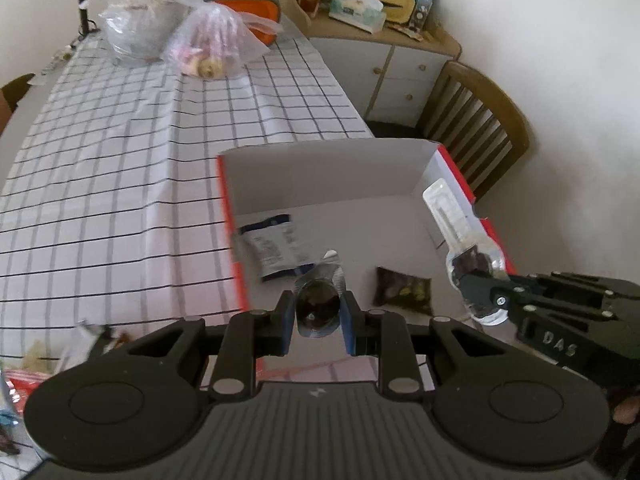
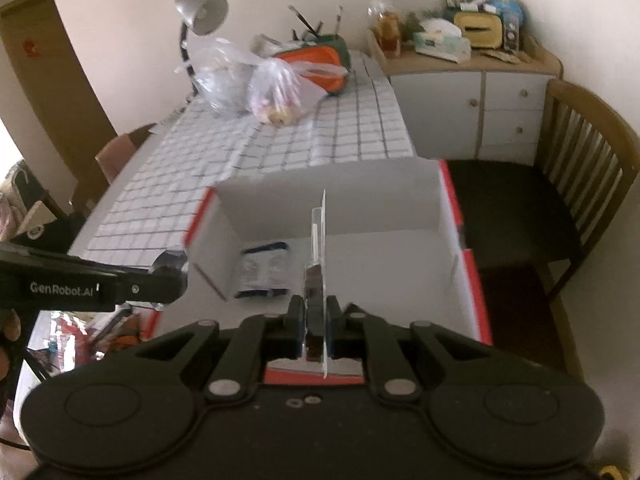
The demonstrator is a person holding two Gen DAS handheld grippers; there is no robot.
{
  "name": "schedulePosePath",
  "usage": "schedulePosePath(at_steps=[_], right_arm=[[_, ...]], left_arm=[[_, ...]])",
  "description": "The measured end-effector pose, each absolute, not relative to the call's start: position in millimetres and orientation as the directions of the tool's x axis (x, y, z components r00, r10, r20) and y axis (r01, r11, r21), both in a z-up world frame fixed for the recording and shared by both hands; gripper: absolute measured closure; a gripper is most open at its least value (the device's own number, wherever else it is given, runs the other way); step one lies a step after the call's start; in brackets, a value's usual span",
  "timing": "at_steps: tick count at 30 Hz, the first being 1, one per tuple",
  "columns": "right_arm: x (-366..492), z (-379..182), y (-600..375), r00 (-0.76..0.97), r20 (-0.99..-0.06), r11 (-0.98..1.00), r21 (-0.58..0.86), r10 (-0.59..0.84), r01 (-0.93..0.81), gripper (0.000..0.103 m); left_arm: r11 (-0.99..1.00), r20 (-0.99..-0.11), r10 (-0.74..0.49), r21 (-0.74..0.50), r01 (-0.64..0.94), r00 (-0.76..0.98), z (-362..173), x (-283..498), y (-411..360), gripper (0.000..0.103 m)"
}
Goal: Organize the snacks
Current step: 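Carry both candies into the red box and release them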
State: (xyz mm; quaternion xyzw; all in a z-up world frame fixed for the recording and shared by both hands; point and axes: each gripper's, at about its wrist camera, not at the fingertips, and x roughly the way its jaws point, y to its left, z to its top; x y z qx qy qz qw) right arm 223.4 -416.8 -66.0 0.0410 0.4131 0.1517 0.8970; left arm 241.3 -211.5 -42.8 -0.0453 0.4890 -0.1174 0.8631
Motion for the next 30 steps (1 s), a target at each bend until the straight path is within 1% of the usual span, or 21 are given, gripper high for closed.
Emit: schedulePosePath(at_steps=[10,17,25,27,30], right_arm=[[267.0,-105.7,-432.4,0.516,-0.815,0.96,0.17,0.264,-0.222,0.094],[285.7,-124.0,-428.4,0.479,-0.84,0.96,0.158,0.255,-0.233,0.094],[294.7,-137.4,-424.8,0.445,-0.863,0.959,0.142,0.241,-0.244,0.094],[295.5,-137.4,-425.3,0.442,-0.863,0.958,0.145,0.245,-0.248,0.093],[295.0,-136.9,-425.7,0.445,-0.861,0.958,0.145,0.246,-0.249,0.086]], left_arm=[[0.976,-0.895,-0.215,-0.181,0.124,0.39,-86.4,289.1,-259.5,0.079],[0.983,-0.926,-0.18,-0.163,0.078,0.332,-118.0,314.6,-266.7,0.08],[0.988,-0.946,-0.152,-0.14,0.062,0.288,-137.3,328.6,-272.1,0.079],[0.989,-0.949,-0.145,-0.132,0.064,0.281,-140.7,329.7,-272.9,0.079],[0.988,-0.951,-0.149,-0.136,0.069,0.271,-144.8,329.7,-273.2,0.079]])
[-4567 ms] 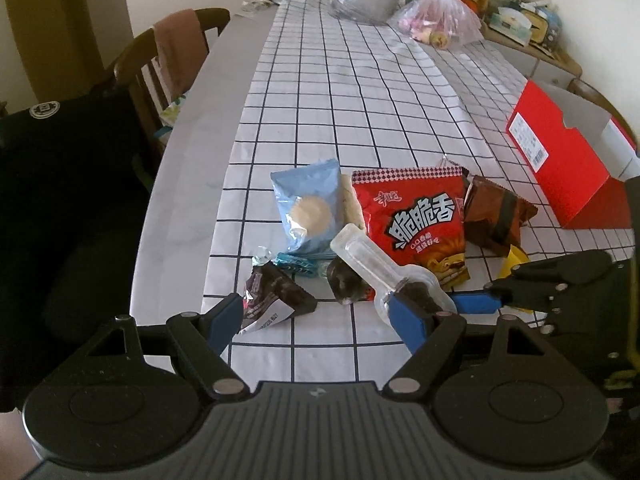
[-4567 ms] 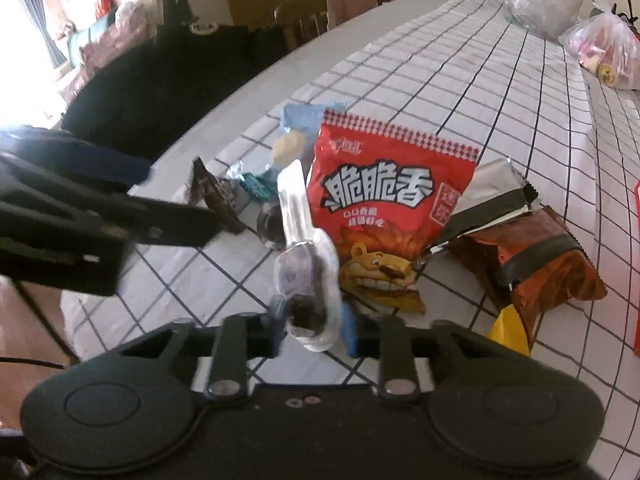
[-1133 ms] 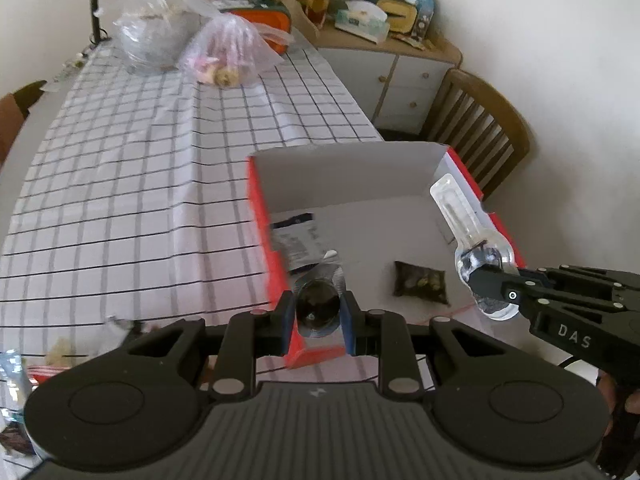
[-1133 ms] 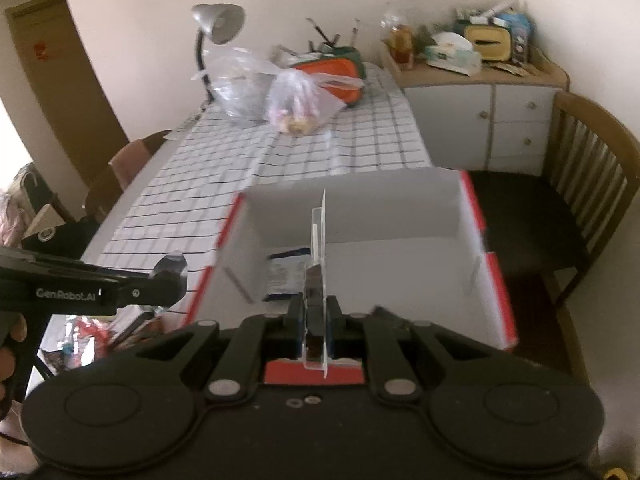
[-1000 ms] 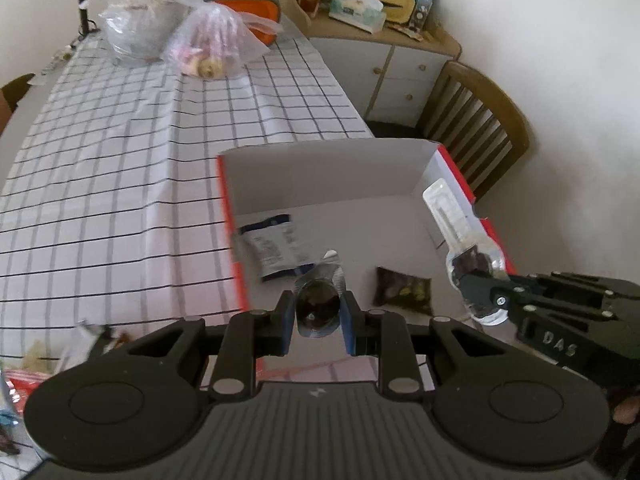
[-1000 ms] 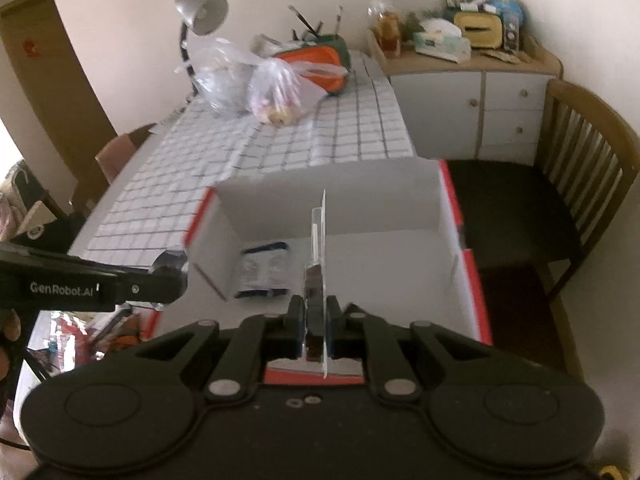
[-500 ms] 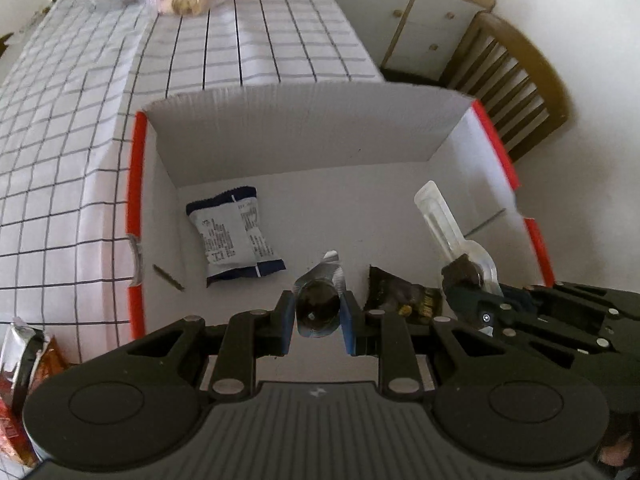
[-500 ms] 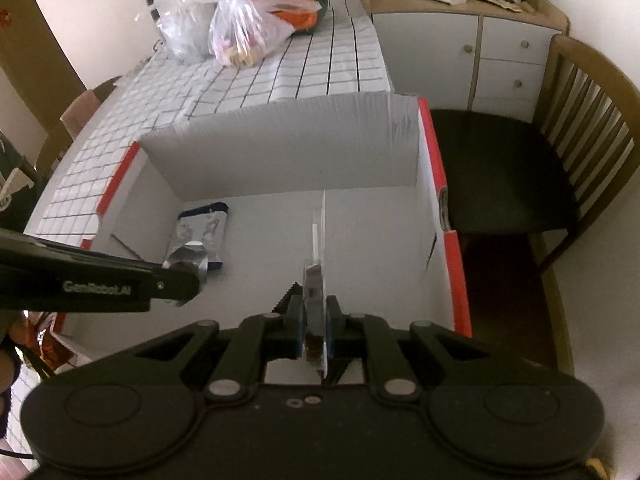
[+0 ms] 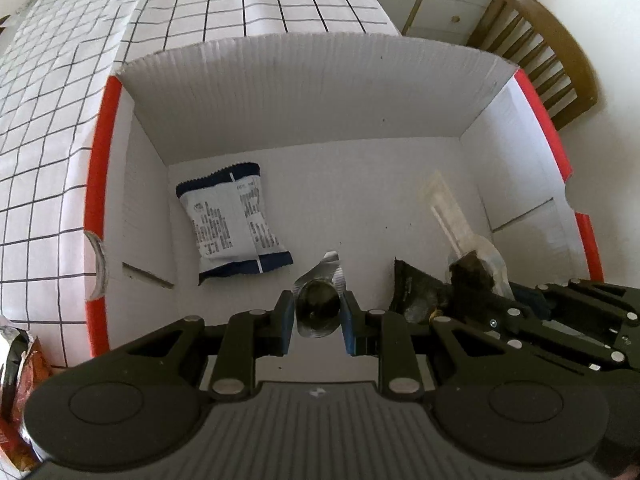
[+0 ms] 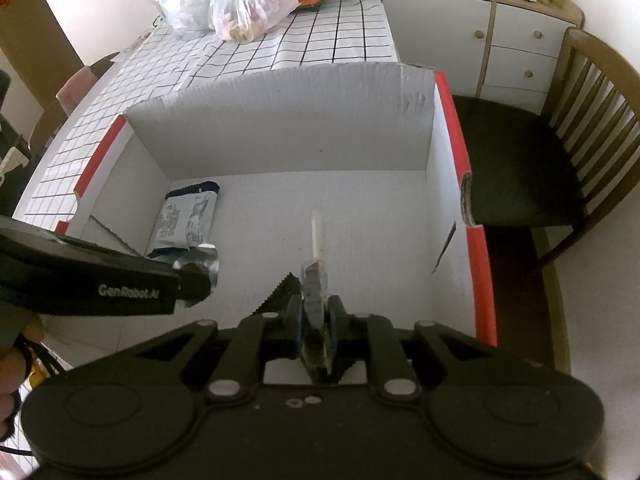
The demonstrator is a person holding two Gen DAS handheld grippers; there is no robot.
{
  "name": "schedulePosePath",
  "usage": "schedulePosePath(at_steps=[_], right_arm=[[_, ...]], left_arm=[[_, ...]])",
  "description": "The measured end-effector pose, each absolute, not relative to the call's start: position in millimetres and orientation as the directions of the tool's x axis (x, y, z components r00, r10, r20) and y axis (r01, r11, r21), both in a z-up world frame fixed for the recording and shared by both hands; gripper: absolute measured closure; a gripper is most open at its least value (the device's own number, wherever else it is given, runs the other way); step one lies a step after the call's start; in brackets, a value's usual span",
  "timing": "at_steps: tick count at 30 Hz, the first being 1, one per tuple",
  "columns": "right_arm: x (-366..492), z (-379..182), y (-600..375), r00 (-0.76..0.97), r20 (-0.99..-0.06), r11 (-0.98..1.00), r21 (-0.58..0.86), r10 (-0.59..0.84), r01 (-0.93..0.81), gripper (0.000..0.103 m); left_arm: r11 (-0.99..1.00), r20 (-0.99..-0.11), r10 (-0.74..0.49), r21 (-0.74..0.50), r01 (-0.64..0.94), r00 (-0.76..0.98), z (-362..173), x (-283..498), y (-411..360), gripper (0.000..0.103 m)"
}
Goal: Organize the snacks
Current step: 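Carry both candies into the red box and release them, then move both tools back toward the remaining snacks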
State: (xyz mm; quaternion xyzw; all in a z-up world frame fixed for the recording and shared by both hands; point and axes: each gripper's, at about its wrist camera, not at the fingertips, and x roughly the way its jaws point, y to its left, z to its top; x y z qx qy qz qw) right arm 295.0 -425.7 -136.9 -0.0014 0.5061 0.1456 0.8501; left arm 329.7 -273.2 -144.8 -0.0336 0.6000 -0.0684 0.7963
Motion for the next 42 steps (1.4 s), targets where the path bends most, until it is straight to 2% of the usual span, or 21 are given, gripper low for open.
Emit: schedulePosePath(at_steps=[5,9,13,25,27,29,31,35,42], right_arm=[[293.8,-134.9,-426.5,0.459,-0.853,0.959,0.146,0.247,-0.244,0.078],[289.5,-130.2,-425.8,0.475,-0.842,0.958,0.154,0.257,-0.244,0.077],[280.5,-120.7,-424.0,0.495,-0.825,0.954,0.166,0.274,-0.251,0.07],[240.2,-82.0,-409.0,0.553,-0.763,0.937,0.21,0.335,-0.277,0.062],[232.8,-76.7,-405.8,0.56,-0.753,0.935,0.223,0.346,-0.277,0.062],[225.7,-71.9,-400.7,0.568,-0.743,0.932,0.232,0.355,-0.279,0.06],[218.6,-68.0,-395.1,0.574,-0.734,0.929,0.239,0.363,-0.282,0.057],[206.0,-60.3,-379.5,0.588,-0.714,0.922,0.246,0.38,-0.297,0.043],[185.8,-50.4,-345.2,0.593,-0.69,0.906,0.255,0.415,-0.337,0.031]], left_arm=[[0.987,-0.948,-0.152,-0.132,0.09,0.278,-146.0,326.0,-274.9,0.079],[0.985,-0.943,-0.165,-0.142,0.101,0.287,-144.1,321.9,-274.9,0.078],[0.982,-0.936,-0.182,-0.156,0.109,0.301,-138.7,315.5,-269.8,0.075],[0.971,-0.878,-0.235,-0.191,0.144,0.417,-99.2,276.7,-238.7,0.074],[0.97,-0.868,-0.241,-0.198,0.143,0.434,-92.5,268.5,-230.3,0.07],[0.968,-0.856,-0.249,-0.209,0.136,0.454,-86.6,260.5,-221.0,0.053],[0.968,-0.84,-0.252,-0.216,0.129,0.48,-80.5,251.8,-211.3,0.046],[0.969,-0.827,-0.248,-0.217,0.122,0.505,-70.7,237.1,-192.5,0.046],[0.974,-0.798,-0.227,-0.2,0.11,0.559,-56.8,210.1,-155.8,0.04]])
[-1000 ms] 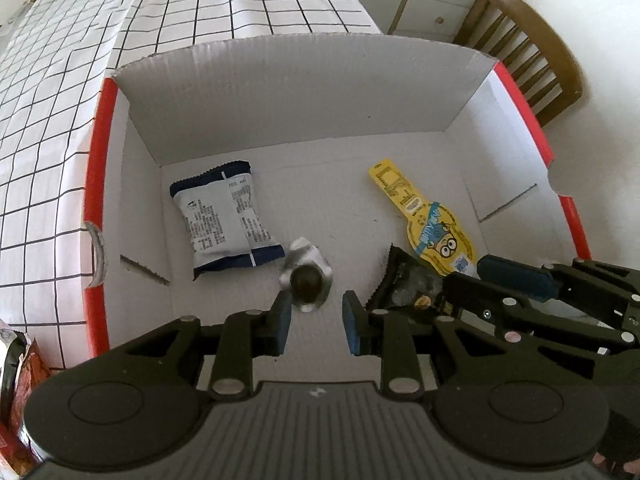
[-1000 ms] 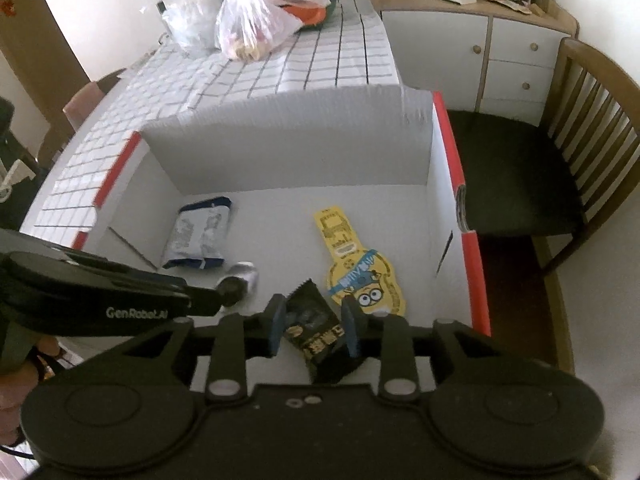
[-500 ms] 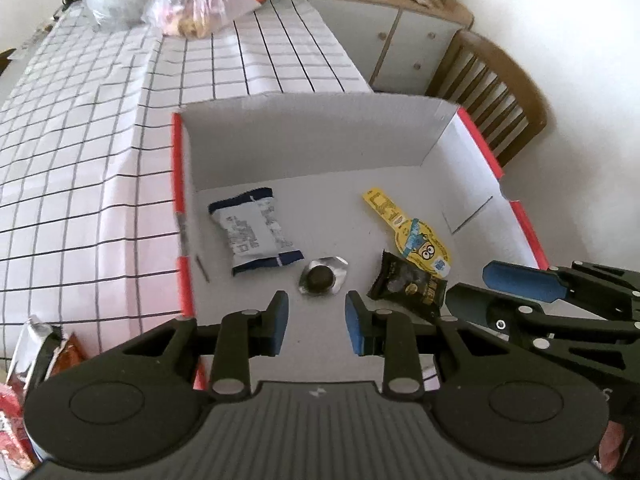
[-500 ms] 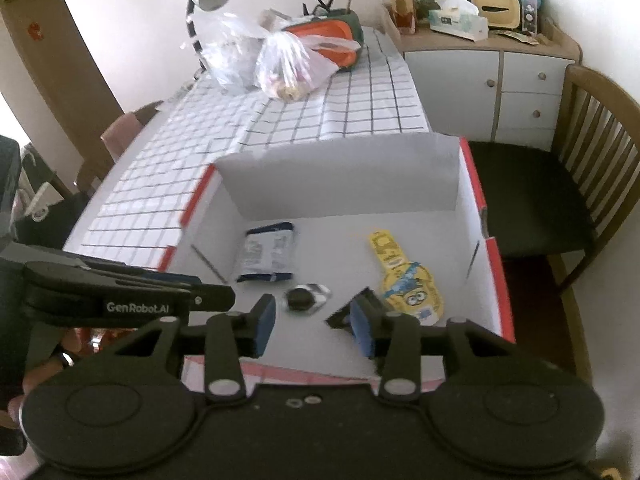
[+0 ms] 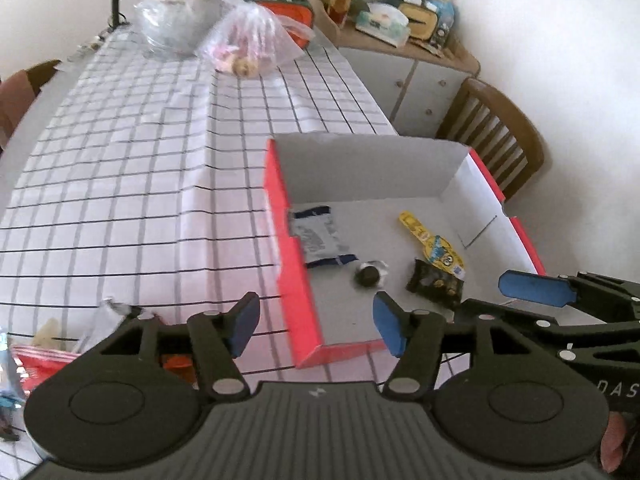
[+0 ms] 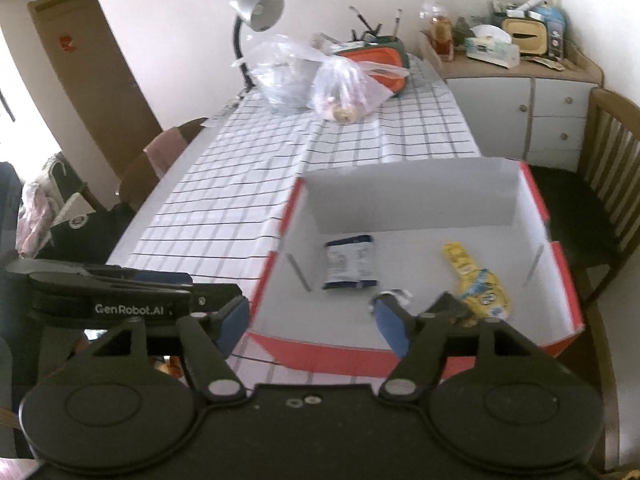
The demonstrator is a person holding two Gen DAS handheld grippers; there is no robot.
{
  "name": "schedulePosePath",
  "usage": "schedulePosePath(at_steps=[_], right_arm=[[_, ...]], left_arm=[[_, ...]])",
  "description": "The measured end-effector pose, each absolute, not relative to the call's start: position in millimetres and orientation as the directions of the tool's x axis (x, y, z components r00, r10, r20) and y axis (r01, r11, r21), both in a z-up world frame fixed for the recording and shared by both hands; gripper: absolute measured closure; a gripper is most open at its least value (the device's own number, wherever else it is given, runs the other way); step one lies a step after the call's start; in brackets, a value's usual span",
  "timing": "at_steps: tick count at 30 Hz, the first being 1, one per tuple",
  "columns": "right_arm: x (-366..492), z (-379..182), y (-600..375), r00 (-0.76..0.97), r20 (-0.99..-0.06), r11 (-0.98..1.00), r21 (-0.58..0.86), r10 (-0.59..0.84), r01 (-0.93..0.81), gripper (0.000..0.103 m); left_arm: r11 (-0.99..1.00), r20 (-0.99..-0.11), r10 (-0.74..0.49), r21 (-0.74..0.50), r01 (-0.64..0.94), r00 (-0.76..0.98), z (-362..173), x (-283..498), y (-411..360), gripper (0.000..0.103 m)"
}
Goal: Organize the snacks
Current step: 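Move both tools back toward the remaining snacks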
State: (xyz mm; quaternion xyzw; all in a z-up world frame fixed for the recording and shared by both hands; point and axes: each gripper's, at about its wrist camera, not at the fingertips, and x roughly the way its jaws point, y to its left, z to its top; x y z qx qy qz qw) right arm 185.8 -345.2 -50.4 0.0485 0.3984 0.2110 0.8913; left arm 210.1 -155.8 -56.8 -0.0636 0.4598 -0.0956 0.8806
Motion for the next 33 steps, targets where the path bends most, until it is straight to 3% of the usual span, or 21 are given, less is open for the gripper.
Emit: schedulePosePath(at_steps=[3,15,17,33], right_arm=[[177.5,-47.1,-329.7,0.597,-0.677,0.898,0.254,0.43,-0.358,0.024],[155.6,-47.5,-265.0,0.583,-0.653,0.866,0.259,0.484,-0.428,0.017],[152.6,-49.6,-252.9,0.577,-0.655,0.862,0.259,0.489,-0.436,0.01],[133.4,-103.3,-183.9,0.49,-0.742,0.861,0.233,0.458,-0.452,0.009]], left_arm=[[0.976,-0.782,-0.215,-0.189,0.107,0.585,-50.9,197.4,-139.0,0.038],[0.985,-0.737,-0.158,-0.166,0.051,0.658,-43.3,148.8,-66.2,0.032],[0.985,-0.733,-0.152,-0.169,0.039,0.663,-43.9,141.3,-53.0,0.03],[0.969,-0.798,-0.015,-0.159,-0.187,0.602,-85.4,97.1,75.5,0.027]])
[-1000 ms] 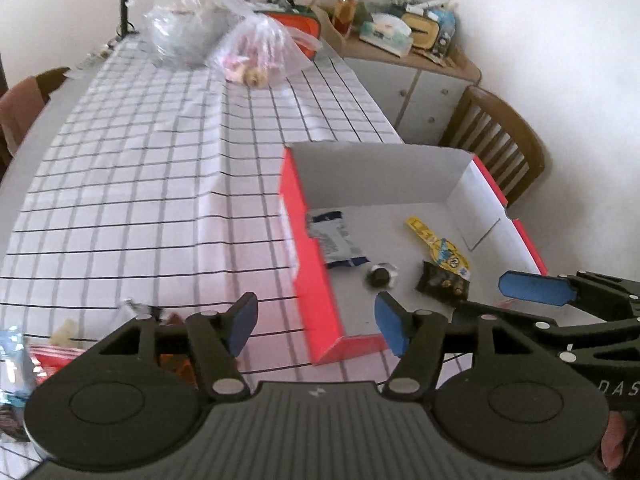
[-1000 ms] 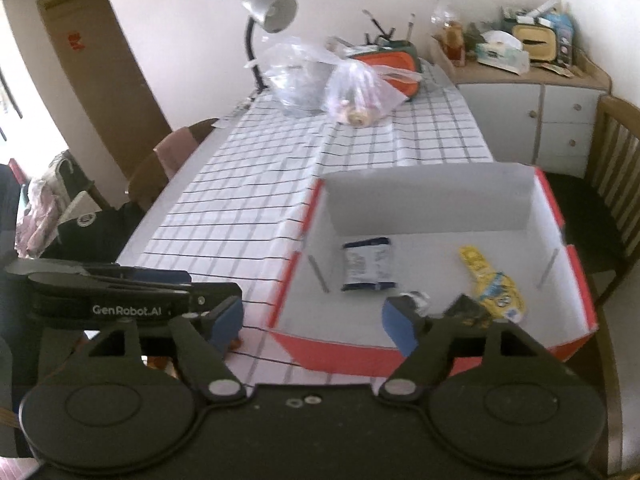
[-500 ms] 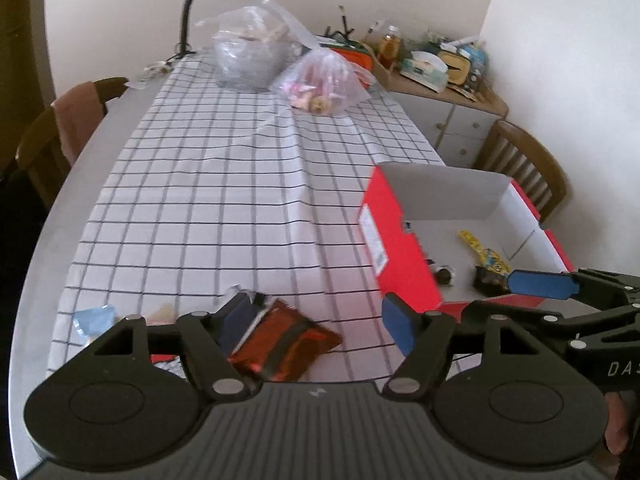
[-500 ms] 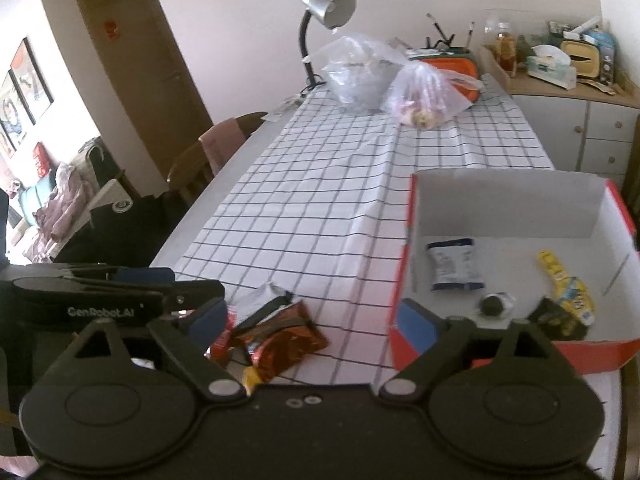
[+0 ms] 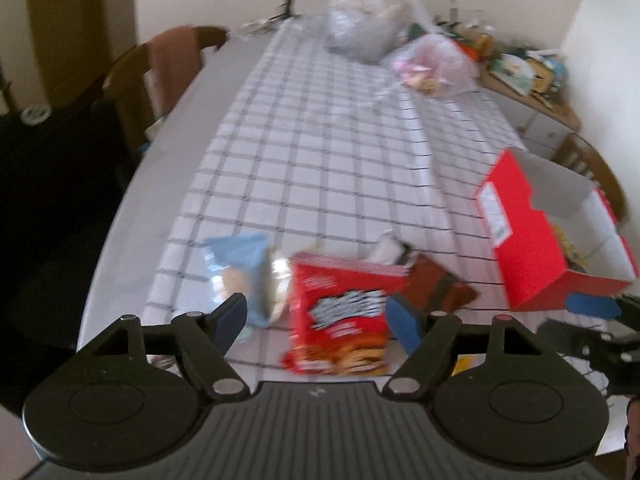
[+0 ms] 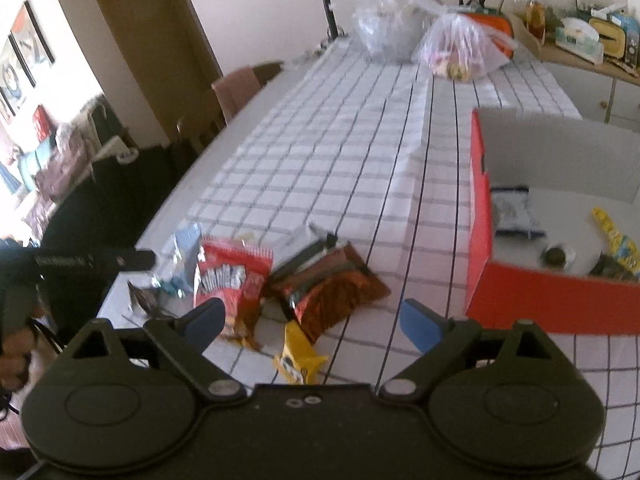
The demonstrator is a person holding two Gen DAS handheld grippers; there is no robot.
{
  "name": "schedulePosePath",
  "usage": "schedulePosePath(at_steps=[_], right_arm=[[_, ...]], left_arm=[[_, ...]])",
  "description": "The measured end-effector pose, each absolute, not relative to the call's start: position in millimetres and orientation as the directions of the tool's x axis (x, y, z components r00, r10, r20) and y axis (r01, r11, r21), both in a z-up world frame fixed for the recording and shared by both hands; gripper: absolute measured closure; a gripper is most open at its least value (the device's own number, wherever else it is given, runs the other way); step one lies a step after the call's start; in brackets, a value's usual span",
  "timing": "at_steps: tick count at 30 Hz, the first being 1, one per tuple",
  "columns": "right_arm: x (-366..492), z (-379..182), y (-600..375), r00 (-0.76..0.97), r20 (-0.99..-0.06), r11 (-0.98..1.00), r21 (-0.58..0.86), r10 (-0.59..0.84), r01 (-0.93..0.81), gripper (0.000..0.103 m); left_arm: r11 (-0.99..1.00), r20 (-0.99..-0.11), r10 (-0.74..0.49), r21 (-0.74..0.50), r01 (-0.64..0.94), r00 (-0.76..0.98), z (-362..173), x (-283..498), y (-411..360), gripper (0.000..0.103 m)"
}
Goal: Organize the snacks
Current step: 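Move both tools back toward the remaining snacks, then grasp the dark wrapped candy with the left gripper while the right grasps the yellow packet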
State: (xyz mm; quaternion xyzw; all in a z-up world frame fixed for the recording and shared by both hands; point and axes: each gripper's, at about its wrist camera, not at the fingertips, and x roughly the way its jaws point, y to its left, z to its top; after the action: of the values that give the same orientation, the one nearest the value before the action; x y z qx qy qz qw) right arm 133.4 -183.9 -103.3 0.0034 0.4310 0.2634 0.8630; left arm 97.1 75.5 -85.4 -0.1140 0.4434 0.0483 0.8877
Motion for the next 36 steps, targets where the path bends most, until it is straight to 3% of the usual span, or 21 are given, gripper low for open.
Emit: schedulePosePath(at_steps=[19,24,36], right_arm=[[145.3,-174.8,-142.4,0.319,-0.864,0.881,0.251,0.391,-0.4,0.012],[148.0,-185.1,-136.5,0.301,-0.878,0.888,0.24,0.371,-0.392,0.017],[147.4,-190.1,-128.9,0.296,-0.885,0.885,0.222,0.359,-0.409,0.044]], left_arm=[[0.915,-0.909,0.026,-0.147,-0.377,0.417,-158.7,101.7,154.6,0.027],[0.906,-0.922,0.025,-0.142,-0.398,0.386,-170.7,106.8,159.0,0.027],[0.896,-0.928,0.019,-0.149,-0.419,0.371,-179.7,108.1,161.4,0.03]])
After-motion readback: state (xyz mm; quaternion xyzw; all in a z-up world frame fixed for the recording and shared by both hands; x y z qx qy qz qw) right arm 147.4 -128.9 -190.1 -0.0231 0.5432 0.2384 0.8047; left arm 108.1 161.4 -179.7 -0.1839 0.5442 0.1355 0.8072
